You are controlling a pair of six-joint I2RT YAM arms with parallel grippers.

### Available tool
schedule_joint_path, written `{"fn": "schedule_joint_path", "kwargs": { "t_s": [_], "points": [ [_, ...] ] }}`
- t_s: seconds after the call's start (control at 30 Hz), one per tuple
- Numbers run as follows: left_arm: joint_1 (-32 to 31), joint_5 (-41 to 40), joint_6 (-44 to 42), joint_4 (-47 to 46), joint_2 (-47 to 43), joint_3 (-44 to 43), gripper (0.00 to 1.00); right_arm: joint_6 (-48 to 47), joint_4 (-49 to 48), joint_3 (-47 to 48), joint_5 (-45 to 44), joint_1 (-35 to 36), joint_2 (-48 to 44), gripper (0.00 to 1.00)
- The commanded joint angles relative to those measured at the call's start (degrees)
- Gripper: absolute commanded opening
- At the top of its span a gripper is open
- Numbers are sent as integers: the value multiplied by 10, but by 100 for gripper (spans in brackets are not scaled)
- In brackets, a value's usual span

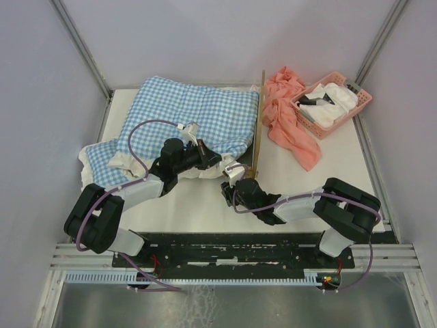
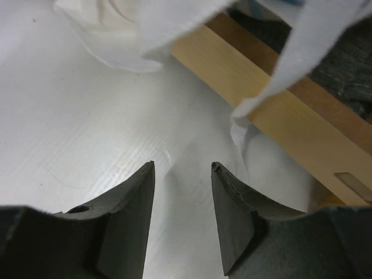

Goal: Set up the pet bed
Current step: Tie the ropes to the bed frame.

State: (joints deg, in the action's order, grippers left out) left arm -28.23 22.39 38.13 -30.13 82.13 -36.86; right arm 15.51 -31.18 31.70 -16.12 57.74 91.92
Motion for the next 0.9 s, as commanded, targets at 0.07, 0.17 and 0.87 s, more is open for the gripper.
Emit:
{"fn": "schedule_joint_path", "kwargs": {
  "t_s": [0.07, 0.17, 0.87],
  "points": [
    [4, -8, -6, -22, 6, -3, 3, 36, -85, 53, -151, 66, 36, 50],
    [4, -7, -6, -24, 3, 1, 3, 51, -51, 88, -215, 78, 62, 52],
    [4, -5, 6, -34, -4, 12, 3, 41, -34, 161, -461, 78, 168, 60]
  ]
}}
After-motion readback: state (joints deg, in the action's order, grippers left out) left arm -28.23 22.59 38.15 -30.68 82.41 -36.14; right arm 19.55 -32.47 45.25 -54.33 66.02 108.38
